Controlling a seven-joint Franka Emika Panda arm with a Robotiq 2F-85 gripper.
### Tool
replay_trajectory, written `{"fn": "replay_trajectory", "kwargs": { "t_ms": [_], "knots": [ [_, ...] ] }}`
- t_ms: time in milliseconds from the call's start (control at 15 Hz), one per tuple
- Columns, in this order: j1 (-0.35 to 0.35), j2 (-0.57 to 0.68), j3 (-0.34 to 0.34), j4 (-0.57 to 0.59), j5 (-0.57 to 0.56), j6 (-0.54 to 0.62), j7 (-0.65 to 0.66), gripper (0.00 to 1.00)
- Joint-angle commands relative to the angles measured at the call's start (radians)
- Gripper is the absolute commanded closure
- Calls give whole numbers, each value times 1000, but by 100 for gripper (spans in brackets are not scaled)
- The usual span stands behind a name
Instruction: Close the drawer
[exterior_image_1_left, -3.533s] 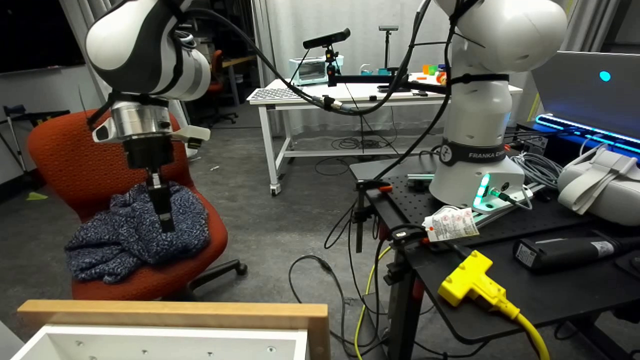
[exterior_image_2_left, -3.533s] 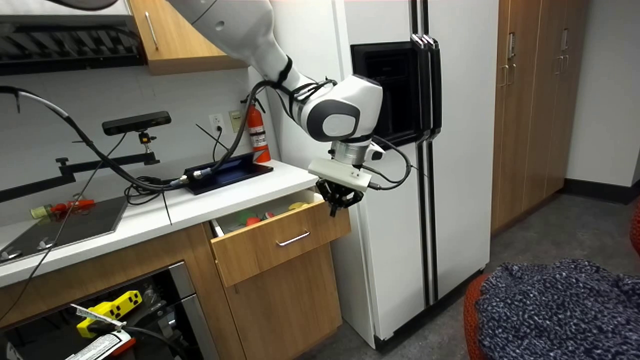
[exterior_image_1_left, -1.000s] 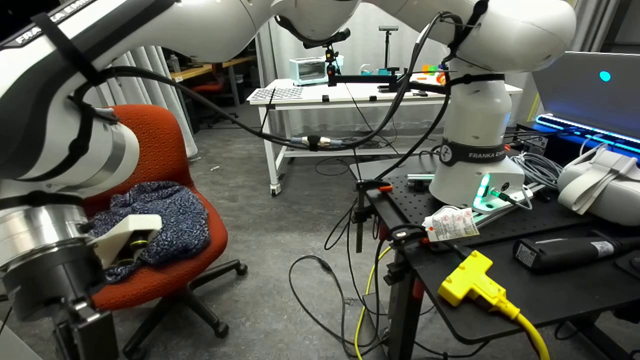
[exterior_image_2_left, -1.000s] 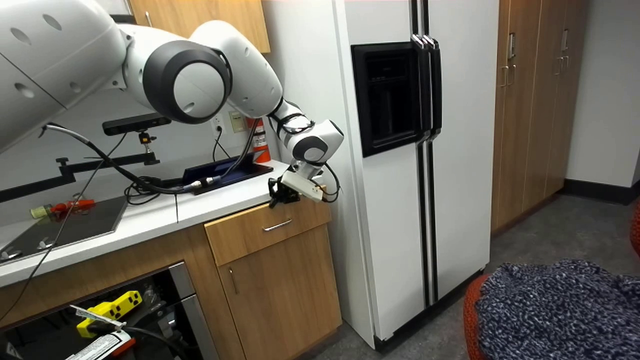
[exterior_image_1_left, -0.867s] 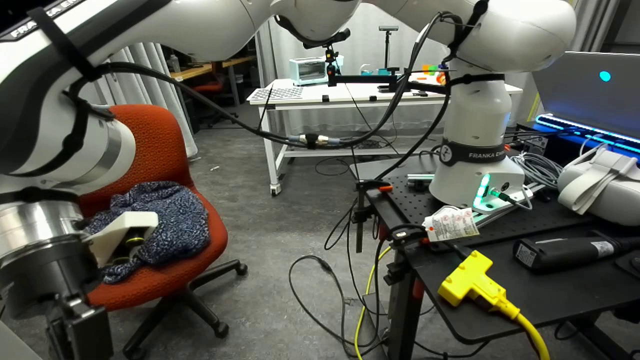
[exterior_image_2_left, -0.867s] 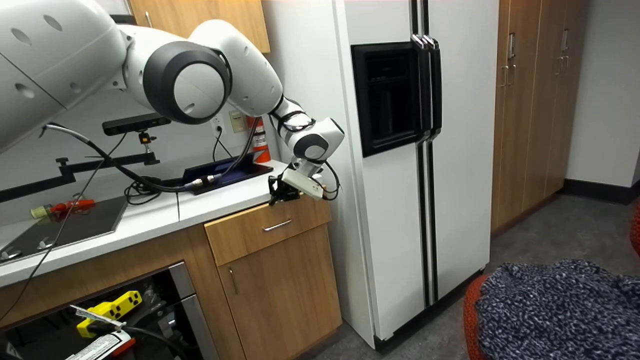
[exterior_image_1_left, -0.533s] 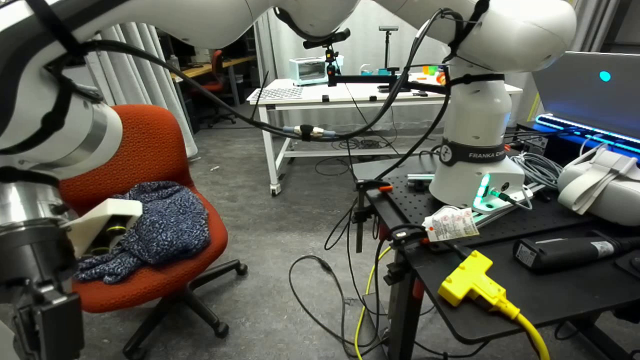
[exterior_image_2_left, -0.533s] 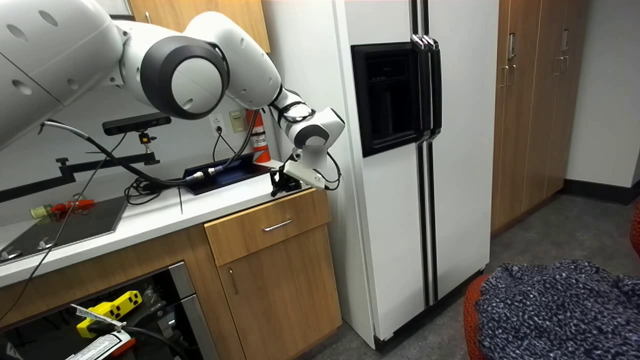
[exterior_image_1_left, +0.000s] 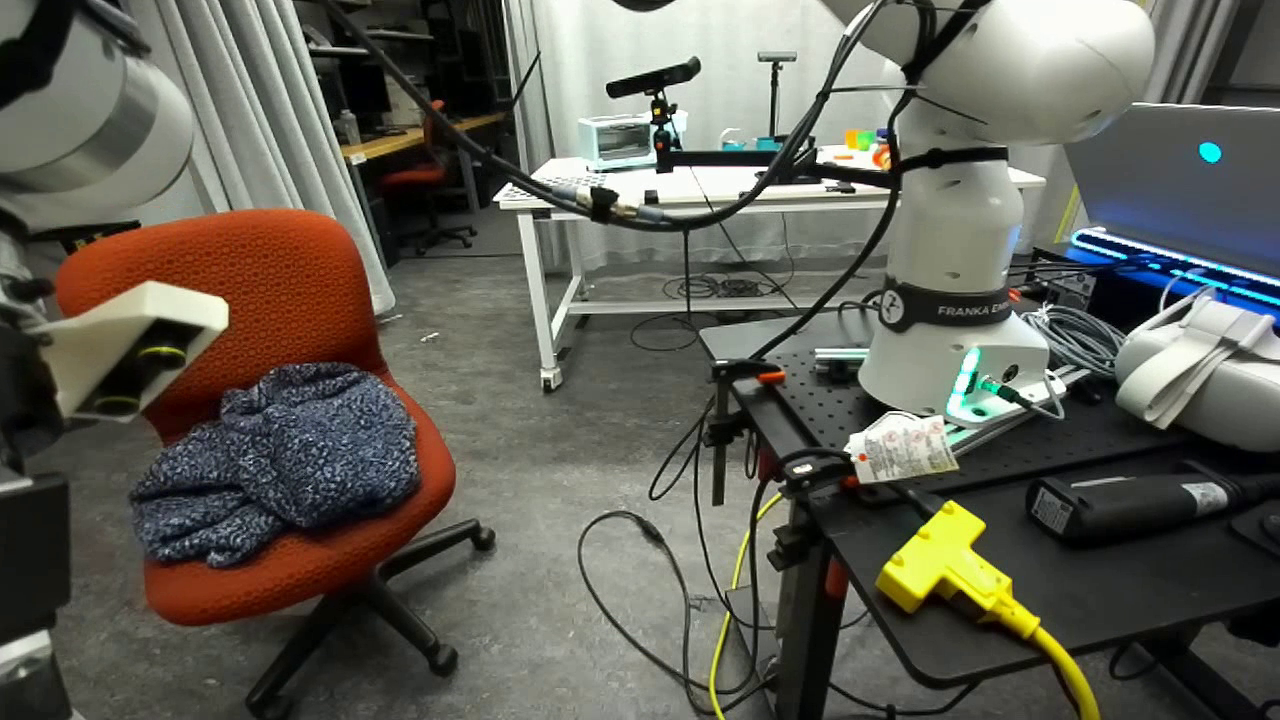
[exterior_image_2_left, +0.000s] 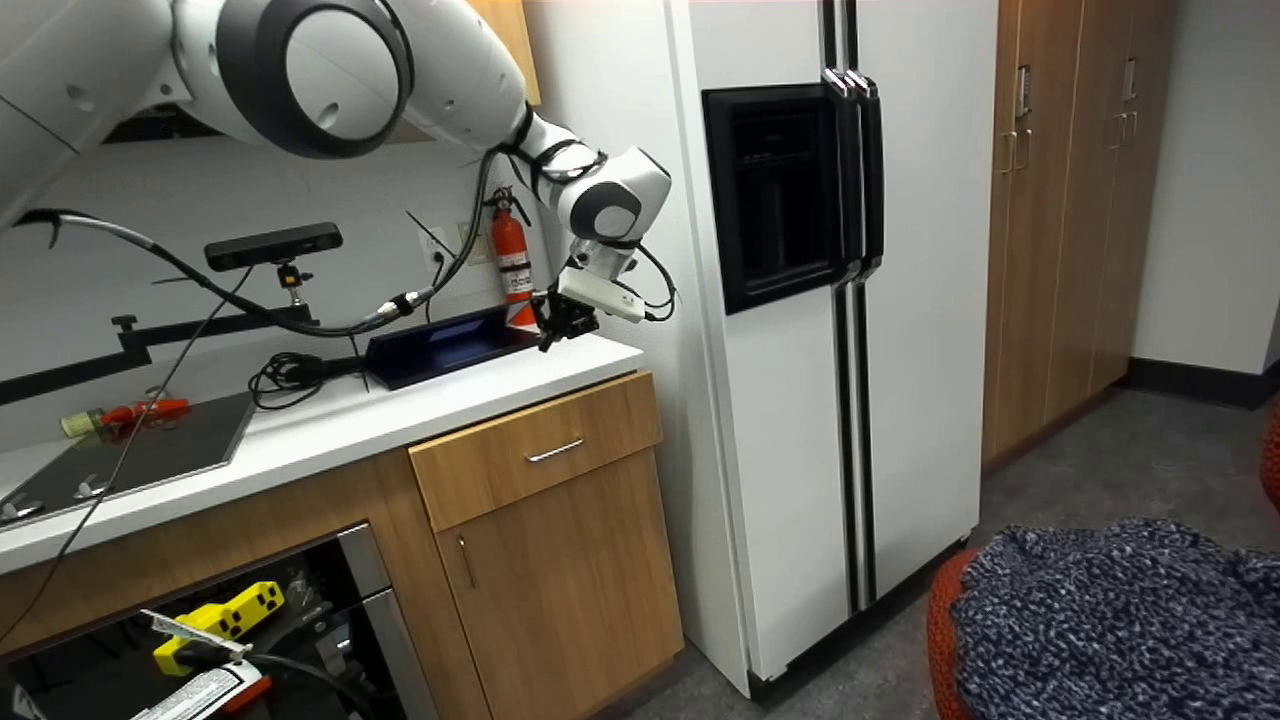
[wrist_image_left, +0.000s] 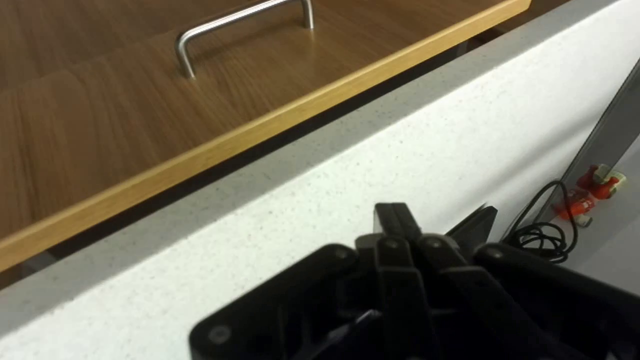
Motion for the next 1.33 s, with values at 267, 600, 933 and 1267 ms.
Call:
{"fn": "replay_trajectory", "kwargs": {
  "t_ms": [267, 600, 933, 1267],
  "knots": [
    [15, -356, -63, -372, 13, 203, -36, 100],
    [36, -558, -80, -609, 20, 397, -26, 100],
    [60, -706, -89, -784, 28, 545, -16, 100],
    [91, -782, -105, -882, 41, 633, -19, 100]
  ]
}}
